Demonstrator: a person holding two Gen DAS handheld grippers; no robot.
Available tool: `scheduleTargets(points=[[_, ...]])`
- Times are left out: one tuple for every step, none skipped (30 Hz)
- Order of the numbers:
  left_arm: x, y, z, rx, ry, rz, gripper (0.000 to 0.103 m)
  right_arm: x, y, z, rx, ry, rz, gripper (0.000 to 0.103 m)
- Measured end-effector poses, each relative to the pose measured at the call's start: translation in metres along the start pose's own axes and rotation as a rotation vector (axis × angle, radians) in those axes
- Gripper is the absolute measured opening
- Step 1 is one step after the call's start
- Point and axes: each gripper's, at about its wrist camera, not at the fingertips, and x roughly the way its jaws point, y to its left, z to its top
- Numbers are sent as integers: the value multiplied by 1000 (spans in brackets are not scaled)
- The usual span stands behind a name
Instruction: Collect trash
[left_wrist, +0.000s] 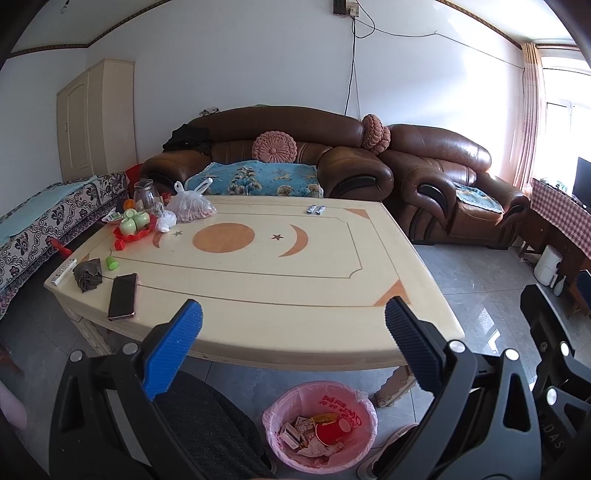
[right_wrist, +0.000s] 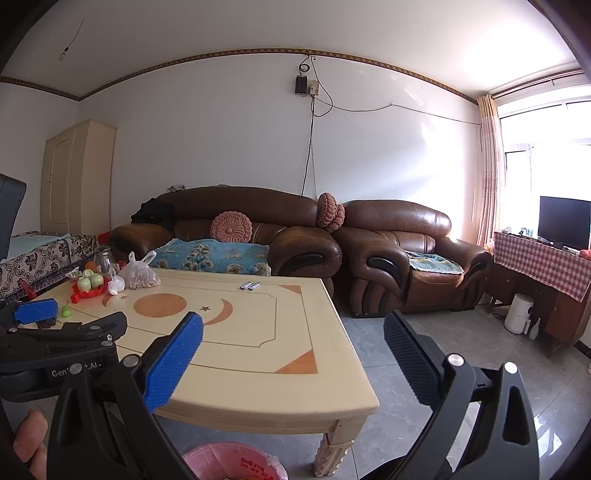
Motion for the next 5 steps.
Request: scheduleTargets(points=[[-1, 0, 0, 0, -2, 2, 97, 0, 0, 0, 0, 2, 1, 96], [-2, 0, 0, 3, -4, 11, 97, 1, 0, 0, 0, 4, 2, 96], [-2, -1, 0, 7, -5, 16, 97, 1, 0, 0, 0, 6, 2, 96], [-1, -1, 1, 8, -4, 17, 97, 2, 0, 0, 0, 7, 3, 96], [-1, -1, 1, 8, -3, 17, 97, 2, 0, 0, -1, 7, 2, 96]])
